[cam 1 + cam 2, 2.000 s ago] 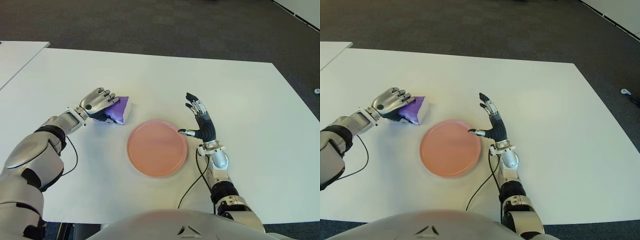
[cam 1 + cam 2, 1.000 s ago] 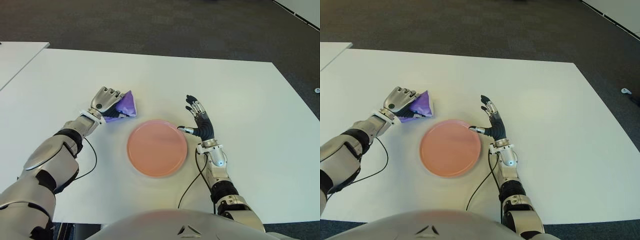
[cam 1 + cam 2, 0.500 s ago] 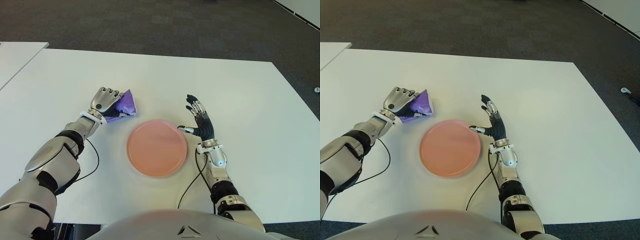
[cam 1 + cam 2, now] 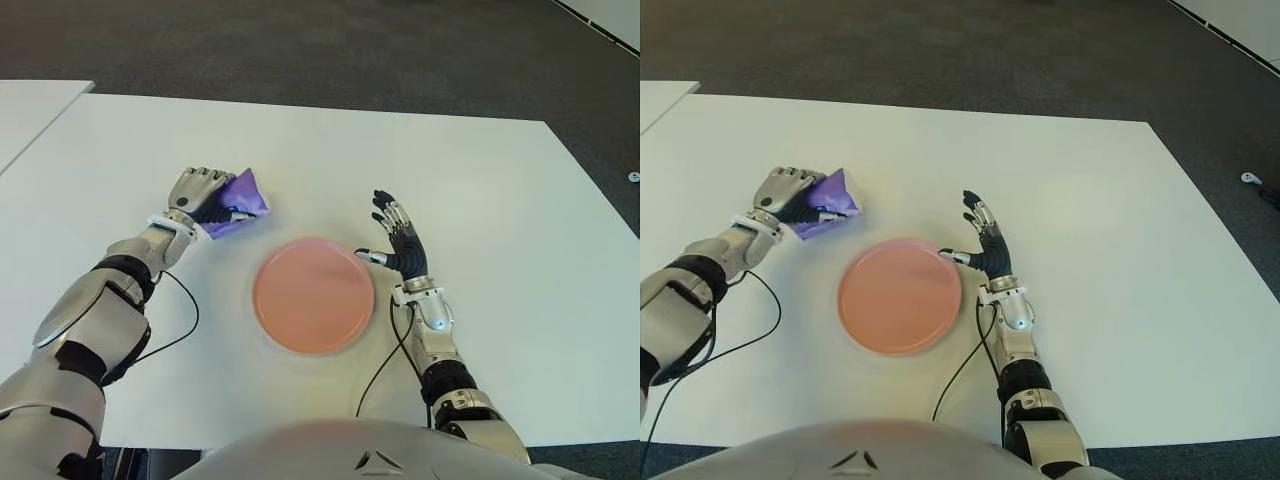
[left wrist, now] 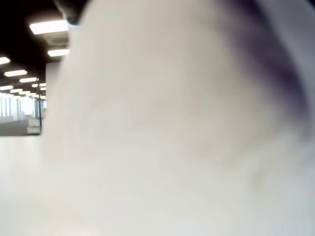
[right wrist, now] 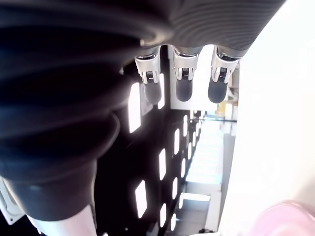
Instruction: Put the tissue paper into the plate.
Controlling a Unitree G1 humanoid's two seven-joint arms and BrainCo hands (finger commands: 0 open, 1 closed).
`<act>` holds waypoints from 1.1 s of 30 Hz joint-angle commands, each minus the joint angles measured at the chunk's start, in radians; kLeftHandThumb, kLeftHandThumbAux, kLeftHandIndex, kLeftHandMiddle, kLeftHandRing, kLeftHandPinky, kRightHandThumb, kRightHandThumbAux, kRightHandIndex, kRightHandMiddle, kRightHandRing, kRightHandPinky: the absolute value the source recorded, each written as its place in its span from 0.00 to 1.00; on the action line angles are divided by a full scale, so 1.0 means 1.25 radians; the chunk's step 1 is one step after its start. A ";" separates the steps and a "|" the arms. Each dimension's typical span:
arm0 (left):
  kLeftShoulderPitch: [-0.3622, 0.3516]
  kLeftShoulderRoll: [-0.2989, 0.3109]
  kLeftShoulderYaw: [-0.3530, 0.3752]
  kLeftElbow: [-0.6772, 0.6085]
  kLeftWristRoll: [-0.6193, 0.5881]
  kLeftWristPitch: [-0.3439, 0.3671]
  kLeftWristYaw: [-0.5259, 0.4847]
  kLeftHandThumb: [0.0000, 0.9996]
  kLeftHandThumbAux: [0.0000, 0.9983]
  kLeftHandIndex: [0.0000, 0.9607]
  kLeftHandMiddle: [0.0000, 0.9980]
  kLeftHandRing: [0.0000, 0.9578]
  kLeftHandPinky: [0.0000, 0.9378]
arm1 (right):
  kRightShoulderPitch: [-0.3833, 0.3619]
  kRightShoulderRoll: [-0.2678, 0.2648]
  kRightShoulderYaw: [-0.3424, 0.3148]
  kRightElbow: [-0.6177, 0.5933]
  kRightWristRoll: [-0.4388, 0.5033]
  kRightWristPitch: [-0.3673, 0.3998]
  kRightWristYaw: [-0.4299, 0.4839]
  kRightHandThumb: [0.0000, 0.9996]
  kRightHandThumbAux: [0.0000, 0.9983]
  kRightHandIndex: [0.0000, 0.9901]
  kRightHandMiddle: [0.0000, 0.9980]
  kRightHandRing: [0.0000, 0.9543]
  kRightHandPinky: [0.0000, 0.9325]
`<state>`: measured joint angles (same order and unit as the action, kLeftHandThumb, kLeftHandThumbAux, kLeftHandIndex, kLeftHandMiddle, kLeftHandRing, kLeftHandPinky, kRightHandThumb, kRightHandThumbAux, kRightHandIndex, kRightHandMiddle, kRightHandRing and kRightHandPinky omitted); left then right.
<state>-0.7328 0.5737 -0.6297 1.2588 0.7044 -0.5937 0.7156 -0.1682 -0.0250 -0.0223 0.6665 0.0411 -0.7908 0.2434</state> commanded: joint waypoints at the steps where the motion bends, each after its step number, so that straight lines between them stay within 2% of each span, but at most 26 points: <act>1: 0.015 0.012 0.105 -0.115 -0.107 -0.118 -0.067 0.85 0.67 0.44 0.56 0.81 0.84 | 0.149 0.031 0.002 0.117 0.013 -0.037 0.011 0.00 0.88 0.00 0.00 0.00 0.00; 6: 0.079 0.035 0.177 -0.284 -0.184 -0.164 -0.139 0.85 0.67 0.43 0.56 0.84 0.87 | 0.142 0.030 0.003 0.131 0.010 -0.084 0.018 0.00 0.89 0.00 0.00 0.00 0.00; 9: 0.127 0.045 0.209 -0.412 -0.216 -0.173 -0.186 0.85 0.67 0.43 0.55 0.85 0.88 | 0.143 0.023 0.001 0.122 0.003 -0.056 0.010 0.00 0.89 0.00 0.00 0.00 0.00; 11: 0.151 0.046 0.224 -0.472 -0.226 -0.170 -0.210 0.85 0.67 0.43 0.55 0.86 0.89 | 0.144 0.020 0.000 0.118 0.000 -0.042 0.005 0.00 0.89 0.00 0.00 0.00 0.00; 15: 0.203 0.039 0.244 -0.565 -0.238 -0.169 -0.256 0.85 0.66 0.43 0.55 0.87 0.89 | 0.143 0.020 -0.003 0.126 -0.002 -0.066 0.001 0.00 0.88 0.00 0.00 0.00 0.00; 18: 0.254 0.038 0.258 -0.672 -0.248 -0.159 -0.298 0.85 0.66 0.43 0.55 0.87 0.90 | 0.142 0.020 -0.004 0.133 0.002 -0.087 0.006 0.00 0.88 0.00 0.00 0.00 0.00; 21: 0.290 0.036 0.267 -0.759 -0.268 -0.155 -0.350 0.85 0.66 0.43 0.55 0.87 0.90 | 0.141 0.019 -0.004 0.136 0.004 -0.082 0.010 0.00 0.88 0.00 0.00 0.00 0.00; 24: 0.321 0.042 0.262 -0.826 -0.293 -0.156 -0.415 0.85 0.66 0.43 0.55 0.87 0.89 | 0.141 0.019 -0.007 0.128 0.005 -0.033 -0.001 0.00 0.88 0.00 0.00 0.00 0.00; 26: 0.332 0.056 0.255 -0.870 -0.326 -0.142 -0.480 0.85 0.66 0.43 0.55 0.87 0.89 | 0.125 0.012 -0.021 0.166 0.015 -0.020 0.000 0.00 0.88 0.00 0.00 0.00 0.00; 28: 0.346 0.061 0.245 -0.920 -0.361 -0.126 -0.539 0.85 0.66 0.43 0.54 0.87 0.88 | 0.127 0.016 -0.026 0.156 0.018 0.002 -0.011 0.00 0.88 0.00 0.00 0.00 0.00; 33: 0.360 0.050 0.236 -0.961 -0.390 -0.124 -0.629 0.85 0.67 0.43 0.54 0.87 0.88 | 0.131 0.022 -0.037 0.152 0.022 0.038 -0.020 0.00 0.88 0.00 0.00 0.00 0.00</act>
<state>-0.3110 0.6282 -0.3217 0.1108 0.2615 -0.7689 0.0305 -0.1747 -0.0238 -0.0478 0.6894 0.0415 -0.8018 0.2342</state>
